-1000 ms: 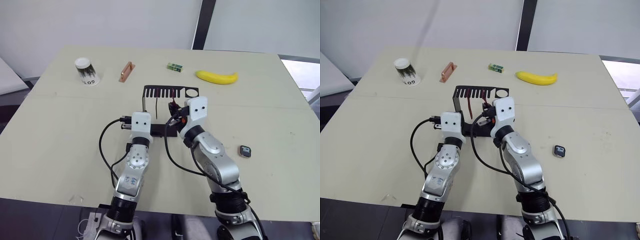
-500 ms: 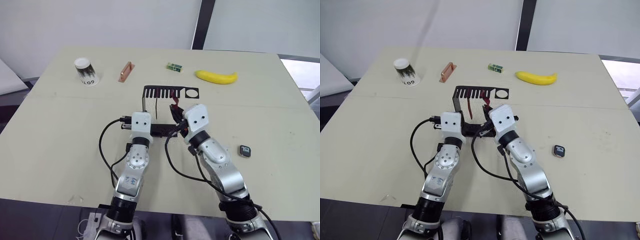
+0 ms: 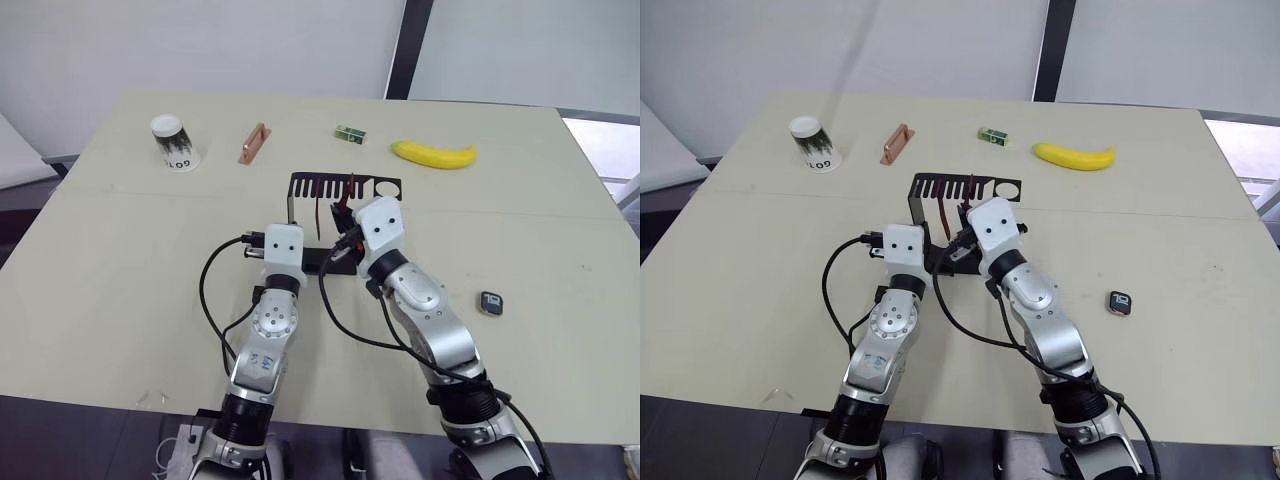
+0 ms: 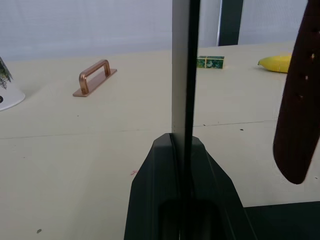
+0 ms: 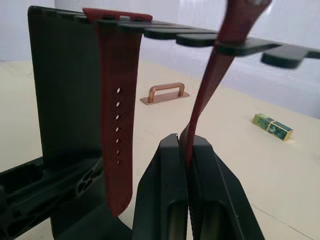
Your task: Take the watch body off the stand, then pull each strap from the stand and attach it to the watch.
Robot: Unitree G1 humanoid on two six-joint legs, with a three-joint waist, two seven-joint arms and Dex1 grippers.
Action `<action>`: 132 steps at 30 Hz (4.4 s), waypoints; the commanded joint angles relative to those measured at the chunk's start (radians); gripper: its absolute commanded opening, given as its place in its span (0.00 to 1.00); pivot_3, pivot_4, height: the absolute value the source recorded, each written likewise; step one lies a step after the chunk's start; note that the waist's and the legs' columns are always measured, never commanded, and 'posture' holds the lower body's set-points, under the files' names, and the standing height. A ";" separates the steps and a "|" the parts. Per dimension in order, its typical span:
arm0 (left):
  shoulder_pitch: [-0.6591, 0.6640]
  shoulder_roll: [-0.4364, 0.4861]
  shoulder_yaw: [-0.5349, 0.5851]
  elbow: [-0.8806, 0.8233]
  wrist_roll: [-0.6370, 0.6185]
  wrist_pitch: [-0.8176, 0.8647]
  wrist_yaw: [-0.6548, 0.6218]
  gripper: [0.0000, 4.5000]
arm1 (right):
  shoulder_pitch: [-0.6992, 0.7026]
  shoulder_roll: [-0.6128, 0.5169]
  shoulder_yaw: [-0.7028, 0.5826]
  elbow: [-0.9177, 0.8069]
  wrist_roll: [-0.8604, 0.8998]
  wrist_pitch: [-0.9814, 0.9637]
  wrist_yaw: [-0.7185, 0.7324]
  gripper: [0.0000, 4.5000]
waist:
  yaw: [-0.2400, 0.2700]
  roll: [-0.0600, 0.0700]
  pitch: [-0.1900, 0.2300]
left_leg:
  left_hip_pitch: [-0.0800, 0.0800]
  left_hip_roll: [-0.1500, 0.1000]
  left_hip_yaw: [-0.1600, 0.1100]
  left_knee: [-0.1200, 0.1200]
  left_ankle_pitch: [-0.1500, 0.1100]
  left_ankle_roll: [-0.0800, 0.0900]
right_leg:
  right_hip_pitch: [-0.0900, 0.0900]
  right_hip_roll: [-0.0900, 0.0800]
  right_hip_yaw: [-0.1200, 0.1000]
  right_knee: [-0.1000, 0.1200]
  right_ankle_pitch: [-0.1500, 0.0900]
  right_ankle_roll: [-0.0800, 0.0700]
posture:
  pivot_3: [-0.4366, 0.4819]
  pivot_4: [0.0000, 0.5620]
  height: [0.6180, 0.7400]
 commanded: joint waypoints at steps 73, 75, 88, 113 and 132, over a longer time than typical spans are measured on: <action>0.006 0.765 0.408 -0.171 -1.228 0.525 -1.234 1.00 | 0.406 -0.482 -0.316 -0.399 0.985 0.286 0.585 0.00 | -0.025 -0.003 0.002 | 0.001 0.000 -0.001 -0.002 0.000 -0.001 | 0.000 0.001 0.002 0.001 -0.001 -0.001 | 0.48 0.27 1.00; -0.036 0.735 0.387 -0.166 -1.270 0.581 -1.207 1.00 | 0.372 -0.474 -0.285 -0.388 0.979 0.301 0.586 0.00 | -0.025 -0.003 0.002 | 0.001 0.000 -0.001 -0.001 0.000 -0.001 | 0.000 0.001 0.002 0.001 -0.001 -0.001 | 0.48 0.27 1.00; -0.119 0.507 0.324 -0.178 -1.332 0.667 -1.016 1.00 | 0.247 -0.383 -0.183 -0.295 0.918 0.274 0.624 0.00 | -0.025 -0.003 0.002 | 0.001 0.000 -0.001 0.000 0.001 -0.002 | 0.000 0.002 0.002 0.001 -0.001 -0.001 | 0.48 0.27 1.00; -0.183 0.456 0.270 -0.131 -1.333 0.749 -0.969 0.56 | 0.214 -0.209 -0.141 -0.284 0.864 0.273 0.569 0.00 | -0.025 -0.003 0.002 | 0.000 0.000 -0.002 0.001 0.001 -0.003 | 0.000 0.002 0.002 0.002 -0.001 -0.001 | 0.48 0.27 1.00; -0.213 0.453 0.241 -0.106 -1.308 0.767 -1.001 0.56 | 0.225 -0.234 -0.131 -0.301 0.860 0.301 0.586 0.00 | -0.025 -0.003 0.002 | 0.000 0.000 -0.002 0.000 0.001 -0.003 | 0.000 0.002 0.002 0.002 -0.001 -0.001 | 0.48 0.27 1.00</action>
